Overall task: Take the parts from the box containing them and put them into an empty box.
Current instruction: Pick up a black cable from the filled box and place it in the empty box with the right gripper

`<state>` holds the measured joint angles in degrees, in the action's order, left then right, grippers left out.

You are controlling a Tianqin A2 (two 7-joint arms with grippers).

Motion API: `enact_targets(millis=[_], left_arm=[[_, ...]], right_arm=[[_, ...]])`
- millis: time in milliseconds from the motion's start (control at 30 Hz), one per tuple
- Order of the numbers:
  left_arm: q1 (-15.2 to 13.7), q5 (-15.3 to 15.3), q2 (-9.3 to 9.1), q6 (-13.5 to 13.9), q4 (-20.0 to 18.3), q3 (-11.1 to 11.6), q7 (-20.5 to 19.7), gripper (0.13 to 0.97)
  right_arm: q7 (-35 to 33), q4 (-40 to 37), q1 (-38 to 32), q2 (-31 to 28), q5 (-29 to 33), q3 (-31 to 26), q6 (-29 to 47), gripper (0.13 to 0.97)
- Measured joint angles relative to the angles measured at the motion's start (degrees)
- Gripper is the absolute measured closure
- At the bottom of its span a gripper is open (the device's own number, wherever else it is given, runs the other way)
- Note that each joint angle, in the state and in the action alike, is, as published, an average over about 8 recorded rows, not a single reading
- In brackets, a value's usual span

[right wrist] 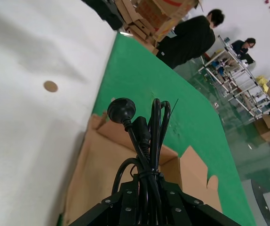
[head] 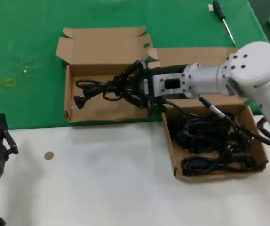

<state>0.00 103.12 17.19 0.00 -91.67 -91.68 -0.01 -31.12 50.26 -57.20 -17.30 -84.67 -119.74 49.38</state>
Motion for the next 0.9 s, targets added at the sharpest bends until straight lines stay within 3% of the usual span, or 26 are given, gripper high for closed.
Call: enact_targets(millis=[467,900], left_arm=[[0.0,0.0,0.0,0.0,0.0,0.0,0.0,0.945],[0.0,0.0,0.0,0.0,0.0,0.0,0.0,0.945]], right_arm=[[-15.67,-20.05,-5.16,9.73,-1.9,2.14,-5.64,0.879],[-26.96,-35.06,-10.75,13.14,-4.25,6.2,-8.02,0.879]])
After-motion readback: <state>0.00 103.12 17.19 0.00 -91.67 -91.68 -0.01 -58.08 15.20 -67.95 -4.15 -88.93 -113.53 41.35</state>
